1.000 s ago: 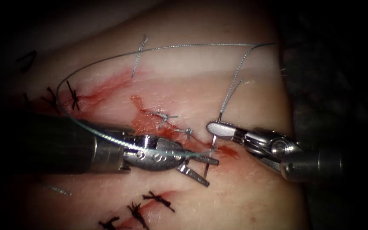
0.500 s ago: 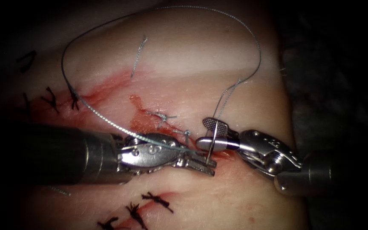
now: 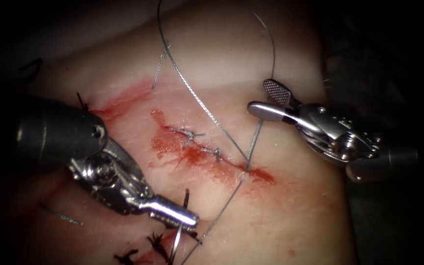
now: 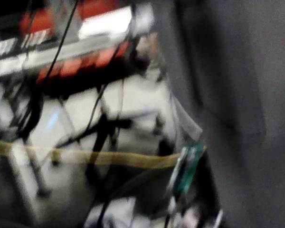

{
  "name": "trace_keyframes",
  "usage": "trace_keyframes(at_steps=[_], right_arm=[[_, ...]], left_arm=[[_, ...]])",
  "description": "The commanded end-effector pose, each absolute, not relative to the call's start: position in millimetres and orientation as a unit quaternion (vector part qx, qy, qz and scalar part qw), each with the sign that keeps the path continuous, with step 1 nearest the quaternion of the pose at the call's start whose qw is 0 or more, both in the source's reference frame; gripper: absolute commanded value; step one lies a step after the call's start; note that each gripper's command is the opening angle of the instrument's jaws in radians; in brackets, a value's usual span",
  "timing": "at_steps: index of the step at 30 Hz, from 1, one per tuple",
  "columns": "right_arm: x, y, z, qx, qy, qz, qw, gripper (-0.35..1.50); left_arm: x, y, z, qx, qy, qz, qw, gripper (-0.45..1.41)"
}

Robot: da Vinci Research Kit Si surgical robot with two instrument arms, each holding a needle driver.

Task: Wound Closure

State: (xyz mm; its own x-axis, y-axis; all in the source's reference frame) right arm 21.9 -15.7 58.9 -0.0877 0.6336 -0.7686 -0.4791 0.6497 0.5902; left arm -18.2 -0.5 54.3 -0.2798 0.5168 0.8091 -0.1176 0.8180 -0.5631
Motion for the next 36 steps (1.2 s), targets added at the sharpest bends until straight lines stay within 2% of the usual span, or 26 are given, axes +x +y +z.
trace_keyframes(at_steps=[1,4,9,11,12,13,14,15,16,18,22,25,28,33,36], right_arm=[[22.5,-15.7,59.0,0.064,0.611,0.413,0.672,1.2],[22.3,-14.9,58.3,0.053,0.612,0.407,0.676,1.18],[22.8,-13.3,55.6,0.012,0.637,0.38,0.67,1.13],[22.9,-13.1,55.2,0.009,0.637,0.379,0.671,1.15],[23.1,-12.6,54.3,0.008,0.638,0.382,0.668,1.08],[23.5,-12.2,52.7,0.019,0.639,0.382,0.668,0.59],[23.5,-12.2,52.7,0.019,0.639,0.382,0.668,0.59],[23.8,-12.4,51.8,0.042,0.646,0.365,0.669,-0.08],[24.7,-12.8,50.7,0.09,0.661,0.324,0.671,-0.35],[25.4,-13.2,50.4,0.118,0.66,0.313,0.673,-0.35],[29.7,-16.5,52.6,0.185,0.635,0.252,0.706,-0.35],[32.8,-19.6,56.9,0.216,0.59,0.226,0.745,-0.35],[33.3,-20.6,58.2,0.224,0.58,0.222,0.751,-0.35],[31.9,-17.2,57.3,0.194,0.59,0.282,0.731,-0.35],[31.4,-17.7,58.2,0.223,0.581,0.274,0.733,-0.35]], left_arm=[[-18.7,-0.7,54.8,-0.135,-0.753,0.269,0.586,-0.45],[-14.1,5.5,49.0,-0.206,-0.752,0.278,0.561,-0.45],[-4.0,15.3,40.9,-0.436,-0.641,0.282,0.565,-0.45],[-2.9,16.1,40.4,-0.46,-0.62,0.288,0.566,-0.45],[-1.9,16.7,40.1,-0.478,-0.602,0.292,0.569,-0.45],[-0.4,17.4,39.8,-0.501,-0.572,0.296,0.578,-0.45],[-0.4,17.4,39.8,-0.501,-0.572,0.296,0.578,-0.45],[-0.1,17.5,39.9,-0.508,-0.561,0.296,0.583,-0.45],[-0.2,17.5,40.3,-0.53,-0.546,0.303,0.574,-0.45],[-0.5,17.5,40.5,-0.542,-0.545,0.305,0.563,-0.45],[-4.3,16.4,42.6,-0.612,-0.552,0.304,0.478,-0.45],[-7.4,15.2,44.3,-0.63,-0.563,0.298,0.445,-0.45],[-7.9,14.9,44.7,-0.63,-0.567,0.298,0.438,-0.45],[-8.2,14.6,45.1,-0.613,-0.588,0.297,0.435,-0.45],[-8.1,15.0,44.8,-0.613,-0.59,0.299,0.433,-0.45]])
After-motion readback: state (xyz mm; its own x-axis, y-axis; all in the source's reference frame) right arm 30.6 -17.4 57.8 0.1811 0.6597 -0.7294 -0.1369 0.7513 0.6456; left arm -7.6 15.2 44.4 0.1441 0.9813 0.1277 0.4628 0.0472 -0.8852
